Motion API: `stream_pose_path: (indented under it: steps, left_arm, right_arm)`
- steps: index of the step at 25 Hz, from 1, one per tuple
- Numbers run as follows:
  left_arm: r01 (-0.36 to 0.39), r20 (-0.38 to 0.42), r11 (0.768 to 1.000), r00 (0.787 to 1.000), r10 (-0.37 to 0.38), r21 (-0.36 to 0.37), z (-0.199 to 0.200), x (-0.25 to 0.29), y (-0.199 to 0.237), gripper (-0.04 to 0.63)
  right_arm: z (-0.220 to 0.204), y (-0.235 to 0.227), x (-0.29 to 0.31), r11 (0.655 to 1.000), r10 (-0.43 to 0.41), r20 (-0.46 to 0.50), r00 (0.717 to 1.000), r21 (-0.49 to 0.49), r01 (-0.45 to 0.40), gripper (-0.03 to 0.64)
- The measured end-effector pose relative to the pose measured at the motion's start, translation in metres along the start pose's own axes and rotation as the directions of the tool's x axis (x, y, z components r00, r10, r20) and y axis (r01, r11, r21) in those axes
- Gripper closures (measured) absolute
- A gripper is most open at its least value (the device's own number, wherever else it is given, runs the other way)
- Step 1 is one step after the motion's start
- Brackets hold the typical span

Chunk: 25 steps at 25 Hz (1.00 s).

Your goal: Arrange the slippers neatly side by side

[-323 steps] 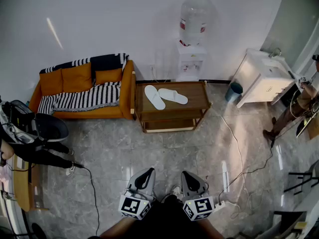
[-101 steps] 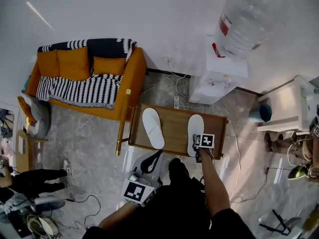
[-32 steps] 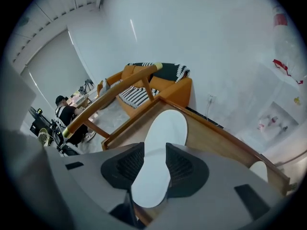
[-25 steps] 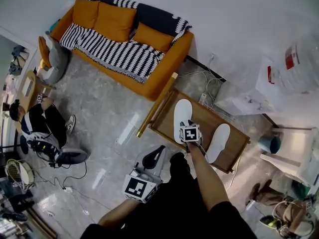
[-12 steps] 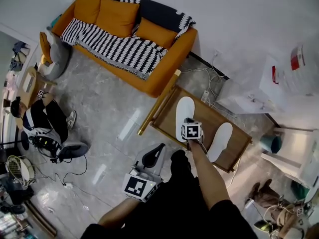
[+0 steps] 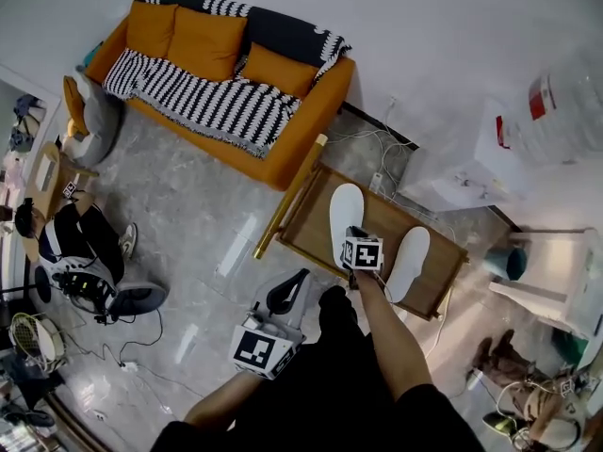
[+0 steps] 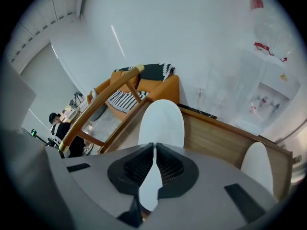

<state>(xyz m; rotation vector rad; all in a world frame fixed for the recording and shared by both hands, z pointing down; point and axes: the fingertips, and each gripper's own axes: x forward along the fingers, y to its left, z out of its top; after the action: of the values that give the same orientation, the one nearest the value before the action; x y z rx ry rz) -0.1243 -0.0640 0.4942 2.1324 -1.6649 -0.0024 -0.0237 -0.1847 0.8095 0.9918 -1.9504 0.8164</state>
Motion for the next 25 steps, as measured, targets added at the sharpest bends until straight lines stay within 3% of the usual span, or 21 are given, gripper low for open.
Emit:
stream_pose_path:
  steps: [11, 19, 25]
  left_arm:
    - [0.148, -0.024, 0.989, 0.989, -0.147, 0.03, 0.009, 0.009, -0.027, 0.58]
    - [0.264, -0.06, 0.963, 0.963, -0.261, 0.055, 0.005, 0.02, -0.062, 0.578]
    - [0.299, -0.097, 0.952, 0.951, -0.292, 0.068, -0.001, 0.026, -0.076, 0.578]
  right_arm:
    - [-0.011, -0.037, -0.06, 0.967, -0.079, 0.071, 0.994, 0.246, 0.059, 0.591]
    - [-0.03, -0.073, -0.088, 0.929, -0.138, 0.095, 0.986, 0.359, 0.095, 0.591]
    - [-0.044, -0.088, -0.088, 0.906, -0.152, 0.089, 0.984, 0.411, 0.103, 0.591]
